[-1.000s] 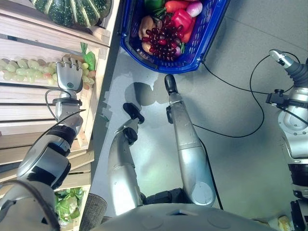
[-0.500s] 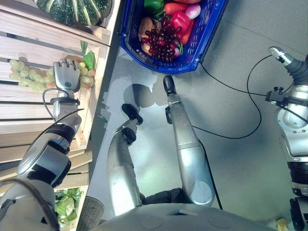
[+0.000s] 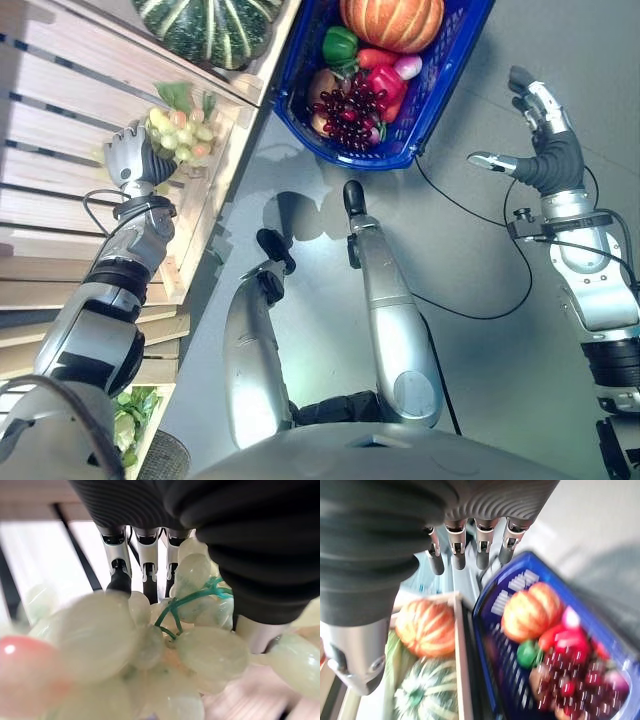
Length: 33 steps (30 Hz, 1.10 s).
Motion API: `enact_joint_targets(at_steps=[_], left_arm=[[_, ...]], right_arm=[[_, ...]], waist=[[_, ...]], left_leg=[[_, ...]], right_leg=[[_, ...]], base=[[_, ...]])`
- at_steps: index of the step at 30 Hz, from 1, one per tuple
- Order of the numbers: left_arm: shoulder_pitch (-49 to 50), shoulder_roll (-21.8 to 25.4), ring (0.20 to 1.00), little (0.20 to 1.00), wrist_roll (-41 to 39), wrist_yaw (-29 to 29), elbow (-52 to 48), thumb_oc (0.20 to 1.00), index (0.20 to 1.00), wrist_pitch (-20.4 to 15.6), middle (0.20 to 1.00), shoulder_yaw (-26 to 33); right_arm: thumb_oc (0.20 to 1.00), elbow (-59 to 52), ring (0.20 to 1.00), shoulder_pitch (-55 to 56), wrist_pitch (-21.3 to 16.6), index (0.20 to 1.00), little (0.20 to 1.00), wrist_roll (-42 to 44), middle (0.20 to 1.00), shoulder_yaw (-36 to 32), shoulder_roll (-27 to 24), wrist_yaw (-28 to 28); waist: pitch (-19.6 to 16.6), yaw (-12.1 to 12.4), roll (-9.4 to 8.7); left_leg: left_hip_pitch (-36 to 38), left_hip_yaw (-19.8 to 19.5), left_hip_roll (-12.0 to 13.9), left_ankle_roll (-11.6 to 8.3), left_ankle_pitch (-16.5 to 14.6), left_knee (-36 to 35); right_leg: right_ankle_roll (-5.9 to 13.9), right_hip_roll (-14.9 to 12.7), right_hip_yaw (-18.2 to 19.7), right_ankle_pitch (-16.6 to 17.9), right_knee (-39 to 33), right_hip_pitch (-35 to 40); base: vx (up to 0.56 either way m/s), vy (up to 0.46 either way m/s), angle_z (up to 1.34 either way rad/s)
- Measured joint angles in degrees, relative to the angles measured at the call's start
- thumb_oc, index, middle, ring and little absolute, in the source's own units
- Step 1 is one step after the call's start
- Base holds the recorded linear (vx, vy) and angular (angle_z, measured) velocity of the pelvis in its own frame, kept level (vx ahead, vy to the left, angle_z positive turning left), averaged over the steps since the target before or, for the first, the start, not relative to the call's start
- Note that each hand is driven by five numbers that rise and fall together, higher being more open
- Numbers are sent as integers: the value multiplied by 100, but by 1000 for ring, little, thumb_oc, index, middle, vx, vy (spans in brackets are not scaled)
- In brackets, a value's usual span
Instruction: Pick up fruits and vegetables into the basket
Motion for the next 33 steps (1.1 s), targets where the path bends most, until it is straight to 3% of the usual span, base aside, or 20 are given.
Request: enact_joint_targets(at_steps=[4,7,11,17,21,28,33], left_arm=[[616,-179,200,200,-999,-661,-1032,200,200,-630,200,396],[958,-292,200,200,-1563,-1094,-1673,200,200,-788,200,527],[1488,-450,200,200,-2130,-1477,-2752,200,200,-810,200,770],[1560,-606,200,200,-2819,-1866,-3253,200,200,-820,200,915],[1542,-713,200,200,-2956,-2049,-3345,200,200,-757,200,909],[1265,-858,200,200,-3043,-2317,-3892,200,200,-600,200,711],[863,-822,200,200,-2992,-2358,-4008,200,200,-464,200,543]], right_arm=[[1000,-12,1000,101,263,1000,1000,39,1000,10,353,209],[1000,-38,1000,113,414,1000,1000,100,1000,6,554,286],[1000,-260,1000,117,689,1000,1000,186,1000,119,727,413],[1000,-349,1000,-180,972,1000,1000,525,1000,294,827,555],[1000,-455,1000,-782,1250,1000,1000,841,1000,709,964,788],[1000,-560,1000,-1754,2160,1000,1000,1294,1000,1709,1217,1115],[1000,-561,1000,-2095,2461,1000,1000,1810,1000,2068,1407,1074]], waist=[[1,194,-3],[12,346,-35],[17,485,-56],[26,670,-74],[35,716,-90],[35,1032,-90],[27,1188,-101]], left_leg=[[412,-110,-69,-16,86,-242],[650,-169,-89,-27,136,-323],[1074,-207,-142,-11,154,-510],[1441,-236,-157,-4,168,-623],[1734,-250,-157,-22,179,-722],[2264,-426,-173,-54,251,-954],[2453,-508,-203,-55,319,-1081]], right_leg=[[-6,-60,-146,-1,-133,460],[-26,-61,-197,13,-211,723],[15,-94,-276,-14,-398,1201],[27,-99,-325,7,-533,1608],[22,-93,-361,20,-595,1904],[19,-102,-579,13,-818,2565],[20,-126,-665,13,-920,2814]], base=[[3,-28,15],[14,-4,10],[-32,-2,9],[21,-10,2],[28,-29,1],[77,-64,14],[70,-34,13]])
